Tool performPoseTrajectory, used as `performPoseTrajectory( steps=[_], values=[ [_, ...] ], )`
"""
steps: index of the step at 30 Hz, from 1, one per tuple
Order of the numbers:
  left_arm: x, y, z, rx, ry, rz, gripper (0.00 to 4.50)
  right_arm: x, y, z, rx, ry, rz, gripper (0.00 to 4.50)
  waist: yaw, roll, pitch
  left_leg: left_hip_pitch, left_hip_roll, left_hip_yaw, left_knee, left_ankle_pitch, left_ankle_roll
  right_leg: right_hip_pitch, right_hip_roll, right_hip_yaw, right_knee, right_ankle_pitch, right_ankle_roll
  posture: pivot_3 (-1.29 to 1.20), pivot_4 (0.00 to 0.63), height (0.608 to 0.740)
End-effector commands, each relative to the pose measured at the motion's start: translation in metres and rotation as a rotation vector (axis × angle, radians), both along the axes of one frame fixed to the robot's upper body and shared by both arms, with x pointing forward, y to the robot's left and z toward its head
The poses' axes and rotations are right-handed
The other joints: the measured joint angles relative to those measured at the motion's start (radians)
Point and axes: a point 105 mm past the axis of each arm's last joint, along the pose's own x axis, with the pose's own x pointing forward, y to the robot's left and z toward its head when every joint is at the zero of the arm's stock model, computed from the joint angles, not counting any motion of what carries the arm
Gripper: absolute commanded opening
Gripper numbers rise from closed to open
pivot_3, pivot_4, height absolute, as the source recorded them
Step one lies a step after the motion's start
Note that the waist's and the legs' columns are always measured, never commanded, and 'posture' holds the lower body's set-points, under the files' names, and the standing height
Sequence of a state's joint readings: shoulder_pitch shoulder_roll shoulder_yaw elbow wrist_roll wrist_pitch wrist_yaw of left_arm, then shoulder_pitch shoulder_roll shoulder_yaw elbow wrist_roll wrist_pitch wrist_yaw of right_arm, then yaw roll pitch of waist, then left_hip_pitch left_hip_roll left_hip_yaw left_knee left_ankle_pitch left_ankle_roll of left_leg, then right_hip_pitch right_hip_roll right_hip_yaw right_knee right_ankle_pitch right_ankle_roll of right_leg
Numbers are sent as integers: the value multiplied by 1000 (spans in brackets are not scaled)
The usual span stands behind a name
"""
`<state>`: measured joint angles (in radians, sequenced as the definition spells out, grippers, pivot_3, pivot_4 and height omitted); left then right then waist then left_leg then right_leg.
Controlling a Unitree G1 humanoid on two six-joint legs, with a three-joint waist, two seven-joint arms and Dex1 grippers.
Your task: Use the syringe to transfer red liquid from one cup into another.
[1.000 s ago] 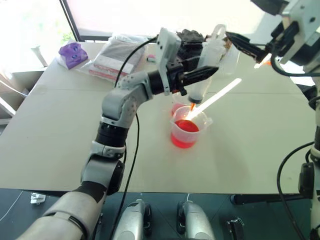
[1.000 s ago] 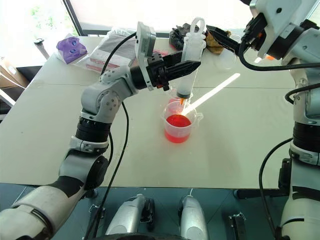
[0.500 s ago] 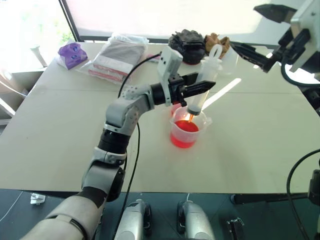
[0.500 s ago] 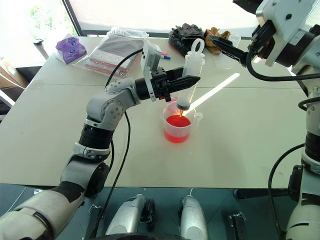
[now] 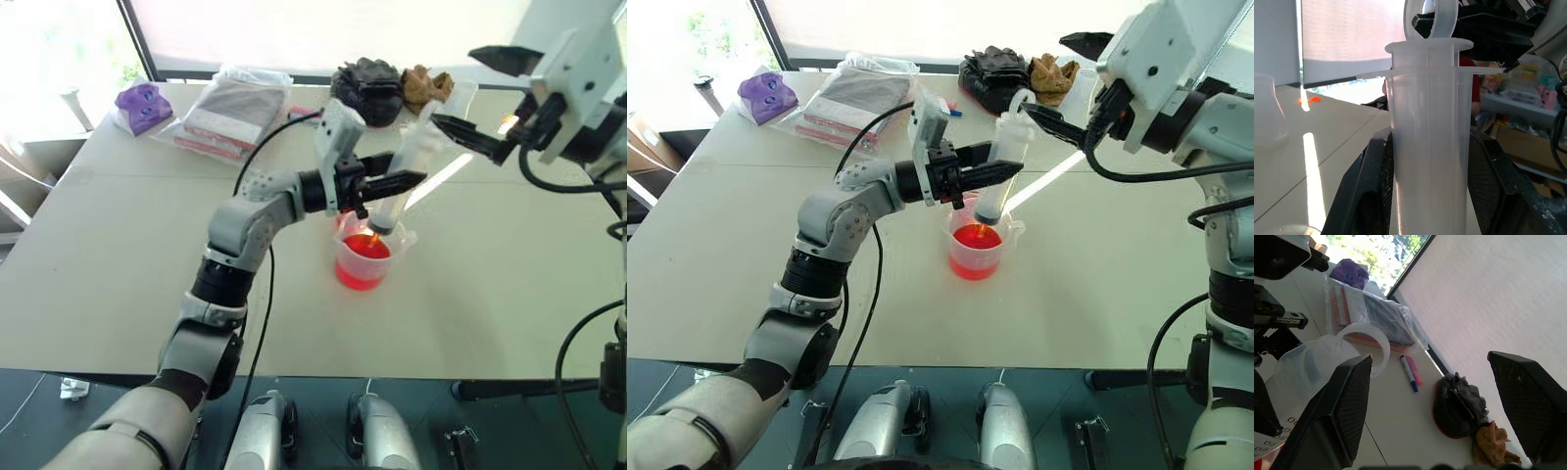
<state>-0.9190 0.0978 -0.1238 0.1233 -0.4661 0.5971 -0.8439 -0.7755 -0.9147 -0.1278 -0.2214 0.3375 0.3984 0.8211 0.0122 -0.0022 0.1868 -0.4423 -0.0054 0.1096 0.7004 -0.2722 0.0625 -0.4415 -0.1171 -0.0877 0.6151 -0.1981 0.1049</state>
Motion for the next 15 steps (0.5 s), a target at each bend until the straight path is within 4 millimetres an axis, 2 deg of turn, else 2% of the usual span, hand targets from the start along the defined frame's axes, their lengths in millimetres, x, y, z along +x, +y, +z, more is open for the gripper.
performPoseTrajectory(
  steps=[1, 8, 15],
  values=[
    [-11, -3, 9, -2, -76, -24, 1601, -5, 2, 16, 4, -71, 9, 3937, 1, 0, 0, 0, 0, 0, 0, 0, 0, 0, 0, 0, 0, 0, 0, 0, 150, 740],
    [-5, 3, -4, 27, -77, 9, 1601, -7, 12, 3, 13, -21, 53, 3937, 0, 0, 0, 0, 0, 0, 0, 0, 0, 0, 0, 0, 0, 0, 0, 0, 150, 740],
    [-3, 1, -20, 50, -74, 24, 1601, -7, 26, -11, 26, 21, 87, 3937, 1, 0, 0, 0, 0, 0, 0, 0, 0, 0, 0, 0, 0, 0, 0, 0, 150, 740]
  ],
)
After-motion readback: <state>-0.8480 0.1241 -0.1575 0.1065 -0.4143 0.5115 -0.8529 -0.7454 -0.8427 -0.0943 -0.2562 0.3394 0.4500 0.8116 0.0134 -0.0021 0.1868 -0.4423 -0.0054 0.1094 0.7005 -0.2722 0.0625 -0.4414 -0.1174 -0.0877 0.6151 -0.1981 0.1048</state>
